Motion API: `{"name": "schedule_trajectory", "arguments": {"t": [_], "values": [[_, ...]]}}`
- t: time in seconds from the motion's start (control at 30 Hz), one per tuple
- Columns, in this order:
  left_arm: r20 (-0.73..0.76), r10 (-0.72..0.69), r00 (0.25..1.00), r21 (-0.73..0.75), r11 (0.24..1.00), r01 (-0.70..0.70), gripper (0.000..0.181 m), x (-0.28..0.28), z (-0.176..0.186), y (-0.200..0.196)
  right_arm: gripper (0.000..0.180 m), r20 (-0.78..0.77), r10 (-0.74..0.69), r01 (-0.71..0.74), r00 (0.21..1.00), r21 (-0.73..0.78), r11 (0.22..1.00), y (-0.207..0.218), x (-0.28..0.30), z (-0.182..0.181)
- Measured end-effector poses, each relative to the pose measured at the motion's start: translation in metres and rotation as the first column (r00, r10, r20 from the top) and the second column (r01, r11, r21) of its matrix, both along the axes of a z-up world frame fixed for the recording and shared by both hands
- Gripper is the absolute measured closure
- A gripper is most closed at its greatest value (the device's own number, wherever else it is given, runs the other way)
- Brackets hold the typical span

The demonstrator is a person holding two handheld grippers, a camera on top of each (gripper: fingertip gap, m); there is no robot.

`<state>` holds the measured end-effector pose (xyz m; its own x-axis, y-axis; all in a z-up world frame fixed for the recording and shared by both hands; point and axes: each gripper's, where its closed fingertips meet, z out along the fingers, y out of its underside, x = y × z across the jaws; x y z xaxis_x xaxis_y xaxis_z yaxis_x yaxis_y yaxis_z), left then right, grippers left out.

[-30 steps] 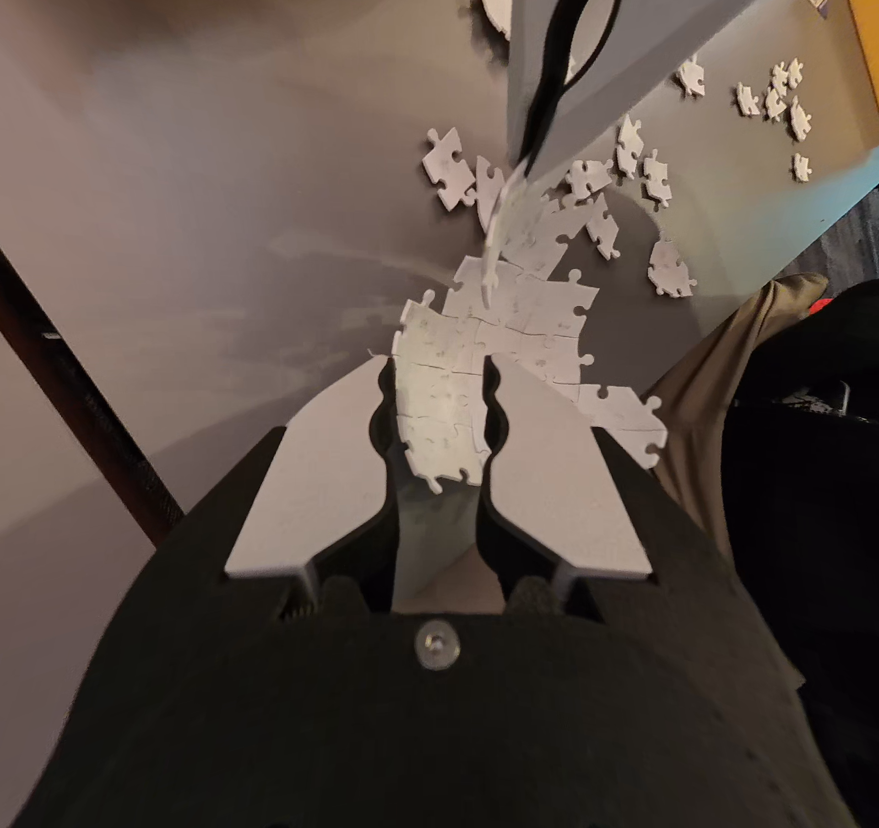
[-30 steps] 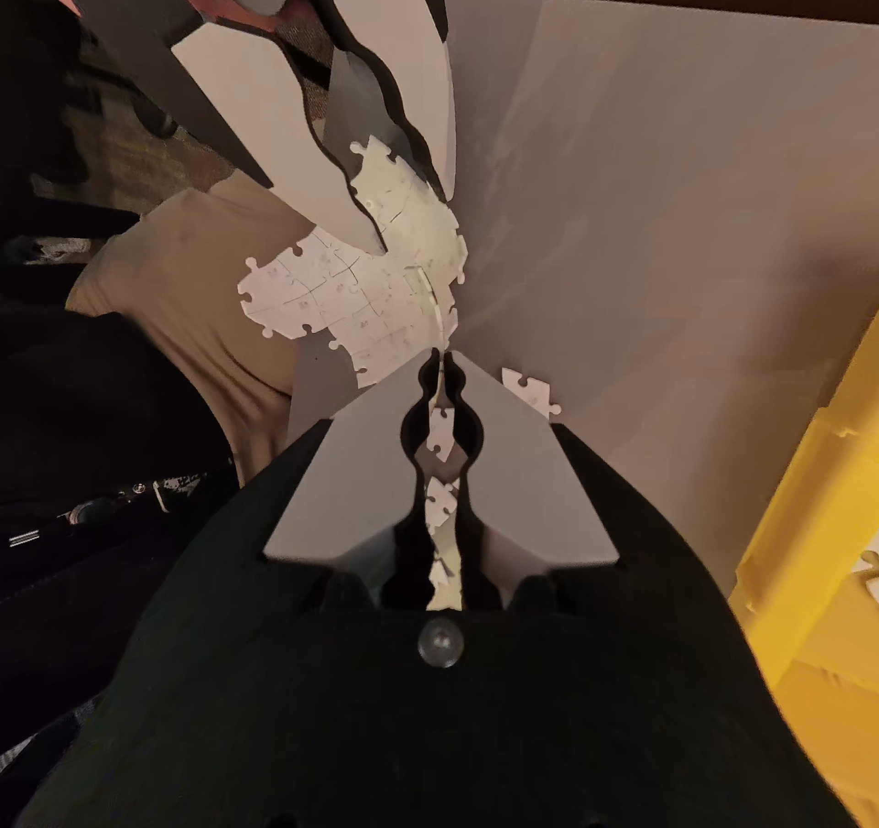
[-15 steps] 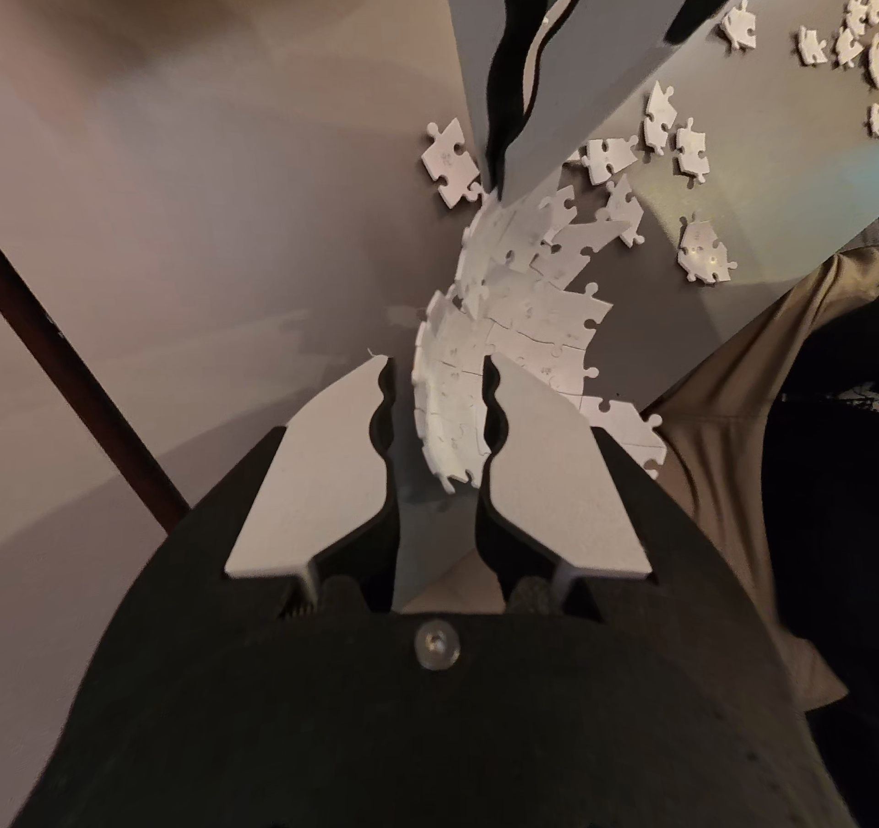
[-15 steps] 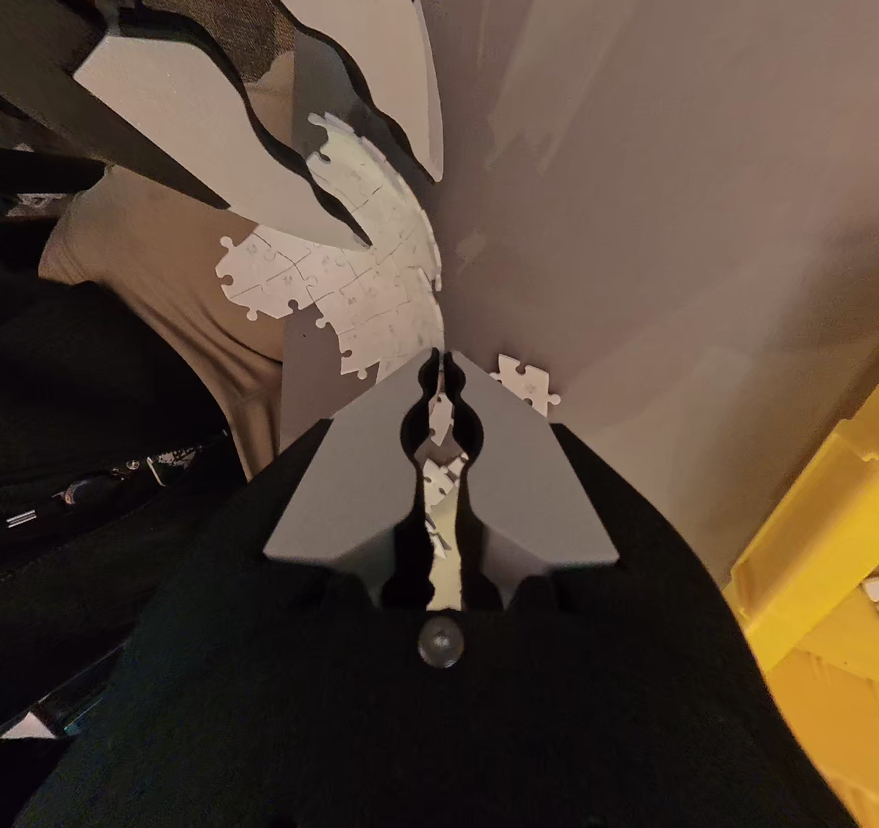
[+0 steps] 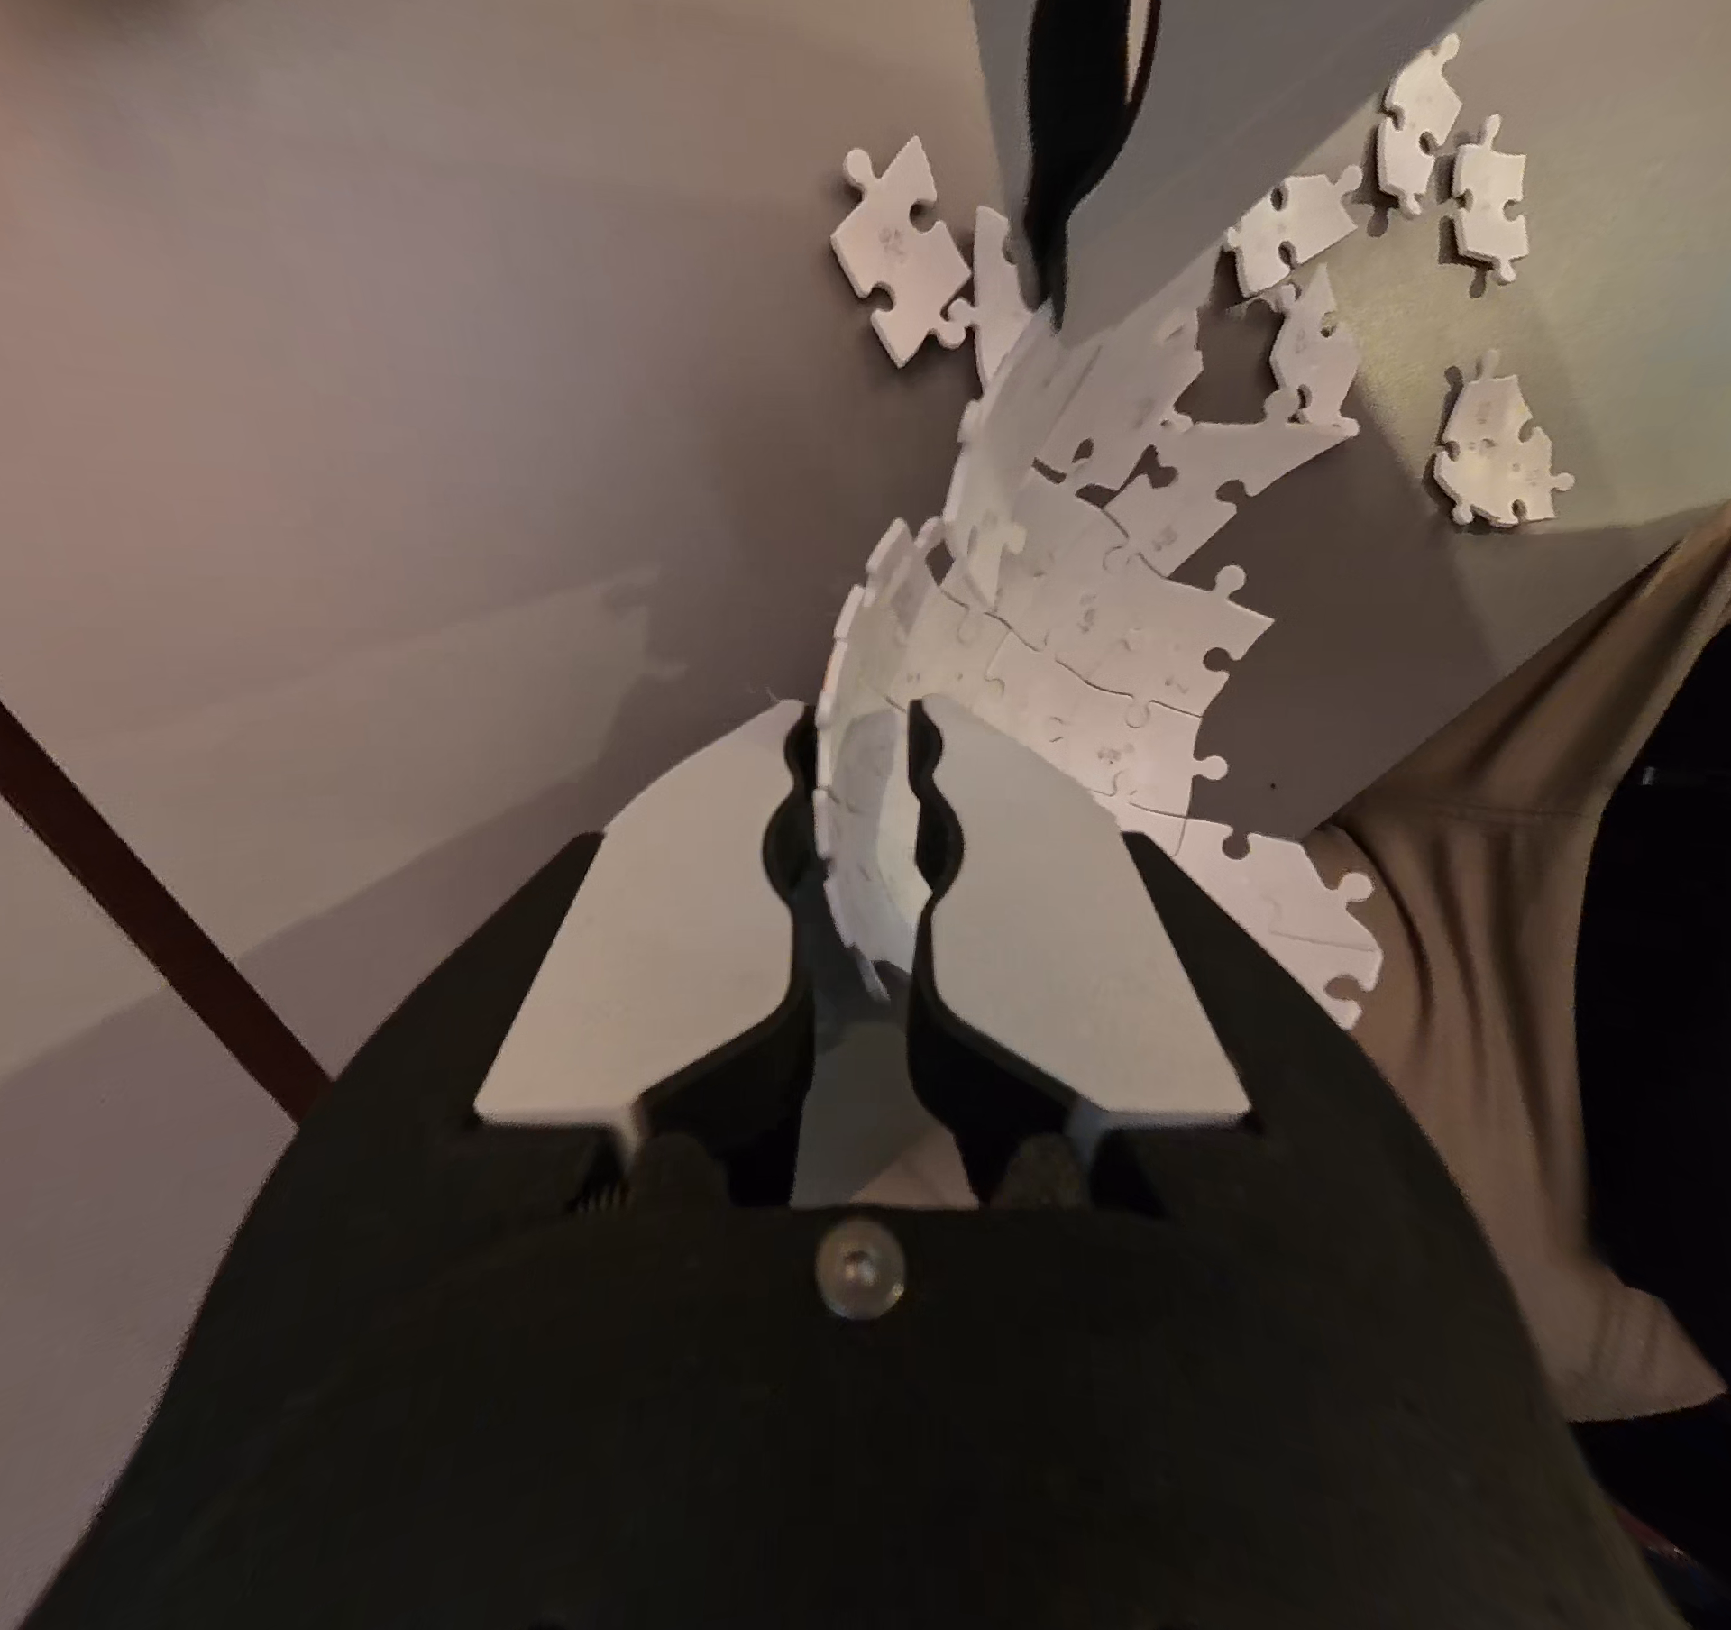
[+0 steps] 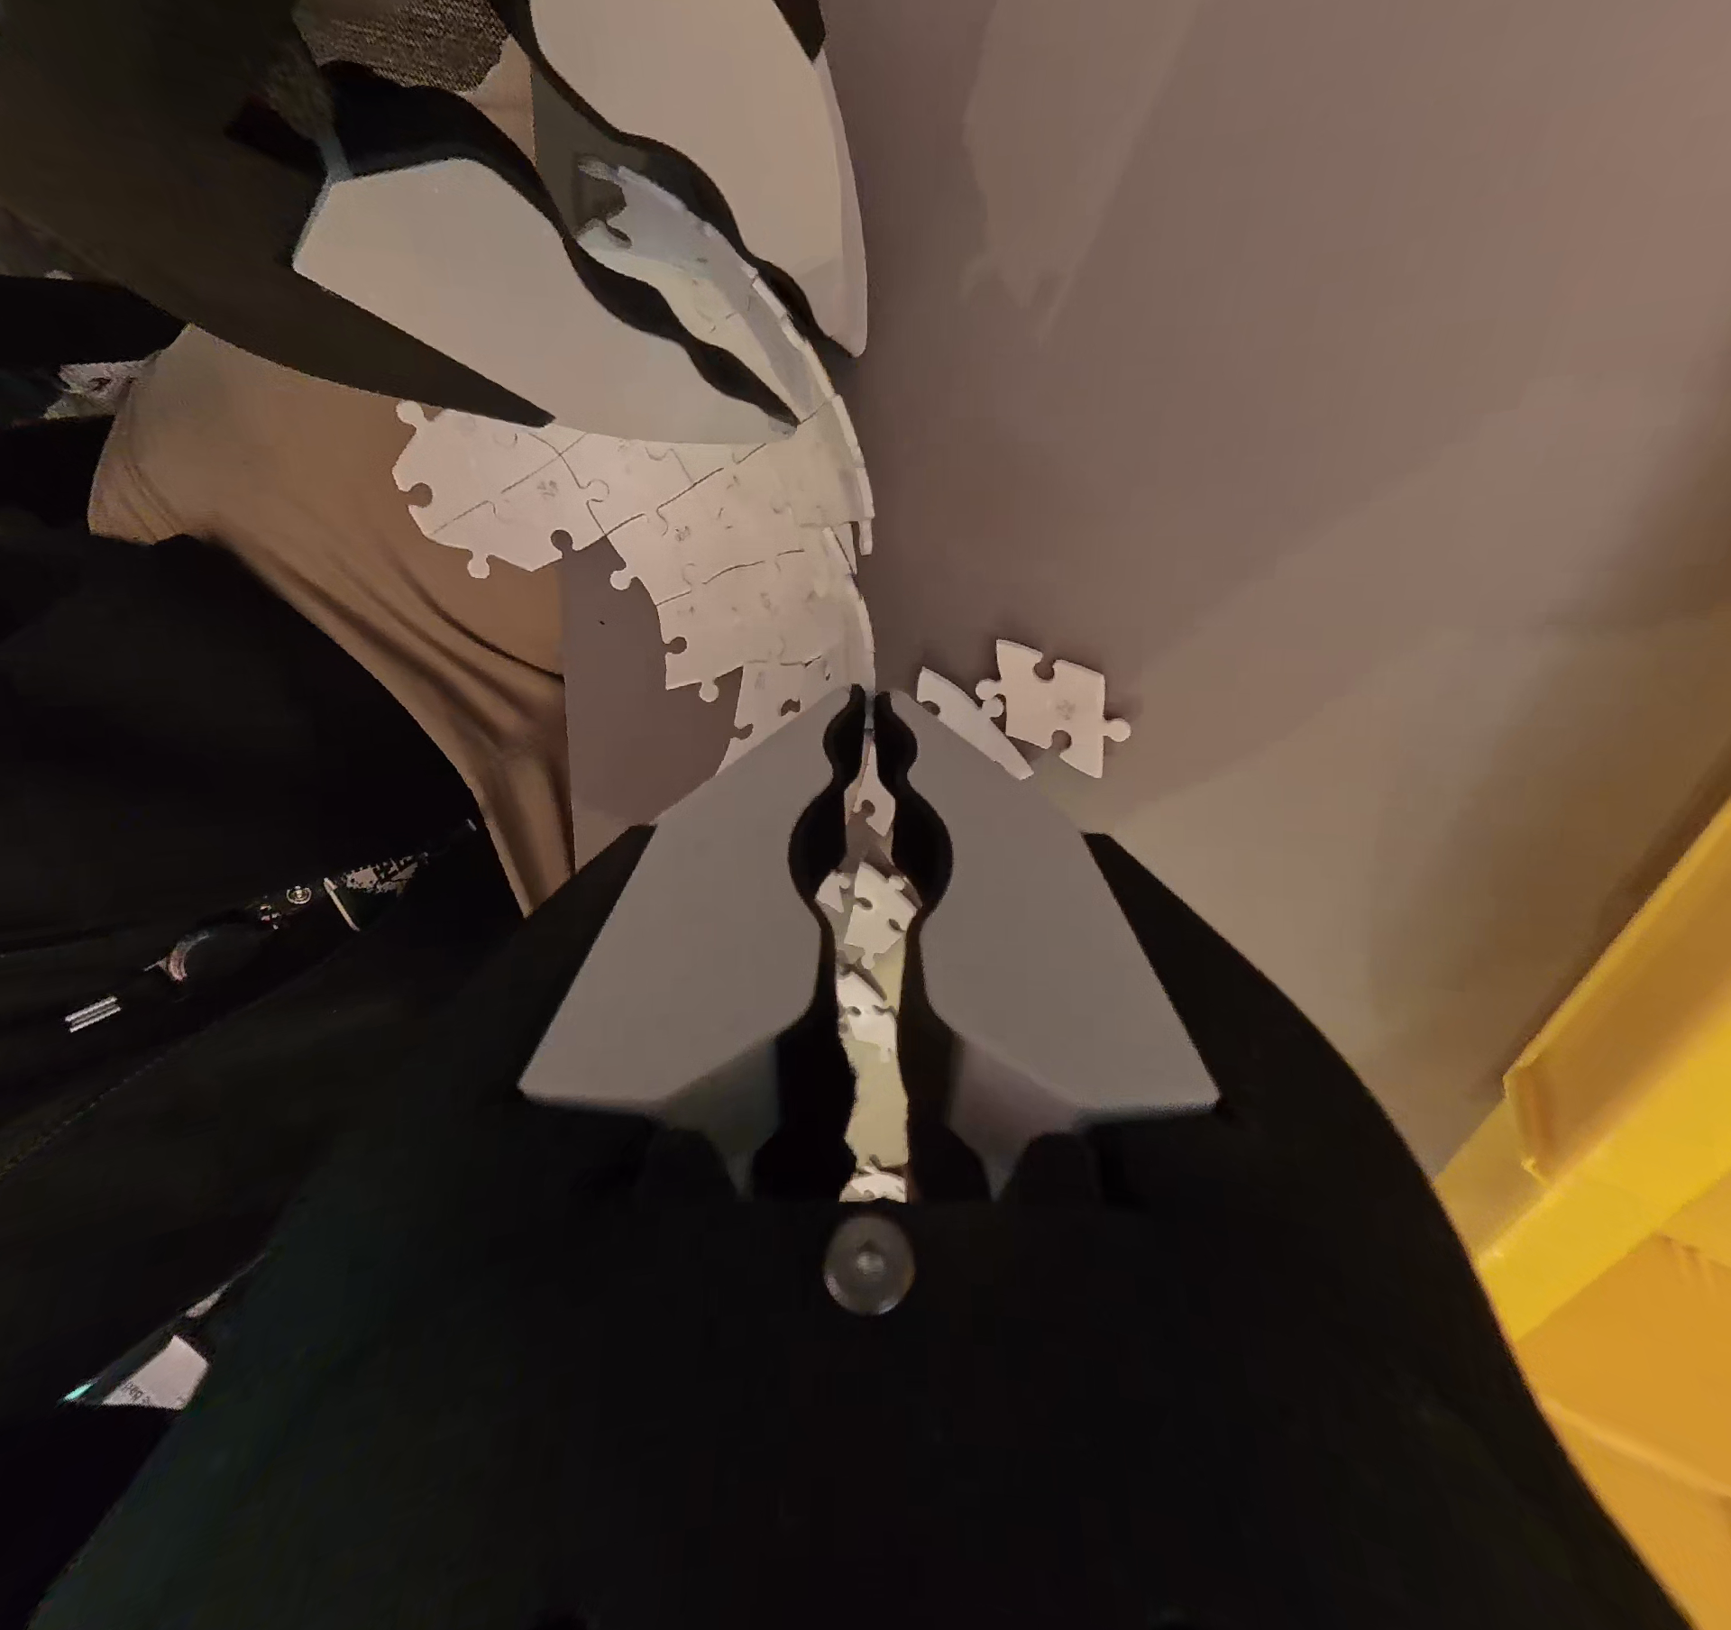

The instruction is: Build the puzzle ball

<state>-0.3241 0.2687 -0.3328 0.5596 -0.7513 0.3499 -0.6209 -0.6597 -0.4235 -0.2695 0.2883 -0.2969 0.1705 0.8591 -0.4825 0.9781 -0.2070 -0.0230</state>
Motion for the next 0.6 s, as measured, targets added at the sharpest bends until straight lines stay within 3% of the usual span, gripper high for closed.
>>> {"name": "schedule_trajectory", "arguments": {"t": [0.6], "values": [[-0.026, 0.07, 0.997, -0.043, 0.997, -0.071, 0.177, -0.011, 0.008, -0.003, 0.18, -0.019, -0.088, 0.089, 0.996, 0.054, 0.995, 0.0, -0.004, -0.005]]}}
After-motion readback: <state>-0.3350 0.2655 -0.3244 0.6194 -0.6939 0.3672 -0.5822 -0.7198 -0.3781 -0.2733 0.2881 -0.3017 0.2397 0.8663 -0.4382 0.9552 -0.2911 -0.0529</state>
